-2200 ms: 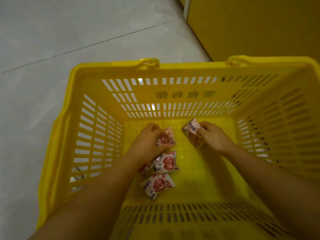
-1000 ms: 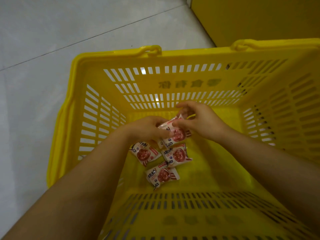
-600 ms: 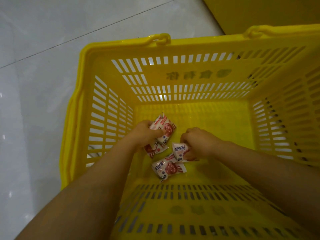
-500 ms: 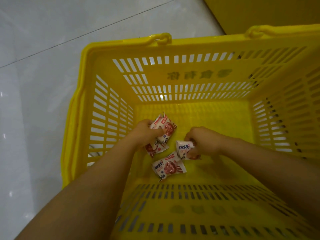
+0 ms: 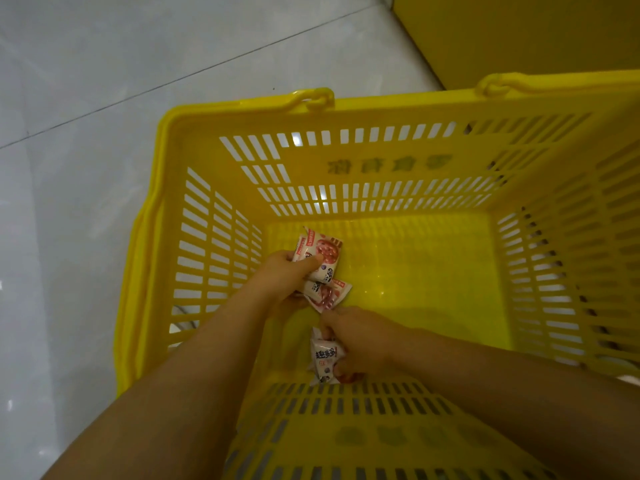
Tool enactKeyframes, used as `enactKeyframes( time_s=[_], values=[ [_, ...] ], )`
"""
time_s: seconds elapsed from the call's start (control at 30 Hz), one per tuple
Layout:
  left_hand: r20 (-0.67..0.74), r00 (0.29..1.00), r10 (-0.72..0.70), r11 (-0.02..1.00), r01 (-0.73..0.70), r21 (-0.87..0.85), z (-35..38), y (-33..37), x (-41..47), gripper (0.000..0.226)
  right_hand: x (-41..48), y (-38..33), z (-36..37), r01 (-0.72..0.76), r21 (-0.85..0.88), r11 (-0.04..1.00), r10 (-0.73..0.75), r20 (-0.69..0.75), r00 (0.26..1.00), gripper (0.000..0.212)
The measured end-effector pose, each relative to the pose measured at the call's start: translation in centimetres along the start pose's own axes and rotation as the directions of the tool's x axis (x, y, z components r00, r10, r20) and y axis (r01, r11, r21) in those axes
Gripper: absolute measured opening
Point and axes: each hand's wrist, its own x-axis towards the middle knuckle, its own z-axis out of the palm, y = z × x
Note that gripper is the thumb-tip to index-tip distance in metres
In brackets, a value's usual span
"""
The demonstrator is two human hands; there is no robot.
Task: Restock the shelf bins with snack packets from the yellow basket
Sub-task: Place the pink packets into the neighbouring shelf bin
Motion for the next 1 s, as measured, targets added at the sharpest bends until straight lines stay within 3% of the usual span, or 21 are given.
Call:
enactKeyframes(
  time_s=[0.17, 0.3, 0.37, 0.47, 0.7, 0.9, 1.0],
  values=[
    [0.006, 0.996, -0.085, 0.977, 0.084, -0.196, 1.1, 0.0, 0.3, 0.020, -0.9, 1.4, -0.8, -0.078, 0.056, 0.995, 0.077, 0.014, 0.997, 0.066],
    [0.067, 0.989, -0.133, 0.945, 0.147, -0.293, 2.4, 0.2, 0.4, 0.026, -2.7, 3.9, -2.8, -0.081, 0.047, 0.996, 0.077, 0.073, 0.994, 0.027],
    [0.110, 0.982, -0.155, 0.933, 0.182, -0.312, 3.2, 0.5, 0.4, 0.029, -3.6, 5.6, -4.9, -0.090, 0.077, 0.993, 0.089, 0.010, 0.996, 0.020],
    [0.186, 0.968, -0.166, 0.928, 0.218, -0.304, 4.1, 0.8, 0.2, 0.032, -3.8, 7.3, -7.1, -0.078, 0.006, 0.997, 0.078, -0.092, 0.993, 0.026],
    [0.186, 0.969, -0.160, 0.930, 0.211, -0.302, 4.8, 1.1, 0.0, 0.035, -1.8, 6.1, -5.7, -0.145, -0.161, 0.976, 0.142, -0.034, 0.989, 0.065],
    [0.262, 0.954, -0.148, 0.905, 0.238, -0.354, 4.6, 1.2, -0.2, 0.031, -2.1, 5.8, -4.9, -0.167, -0.159, 0.973, 0.155, -0.082, 0.985, 0.062],
    [0.229, 0.971, -0.070, 0.930, 0.147, -0.338, 4.2, 1.5, -0.1, 0.031, -2.8, 6.0, -5.4, -0.194, -0.189, 0.963, 0.172, -0.127, 0.977, 0.059]
  ],
)
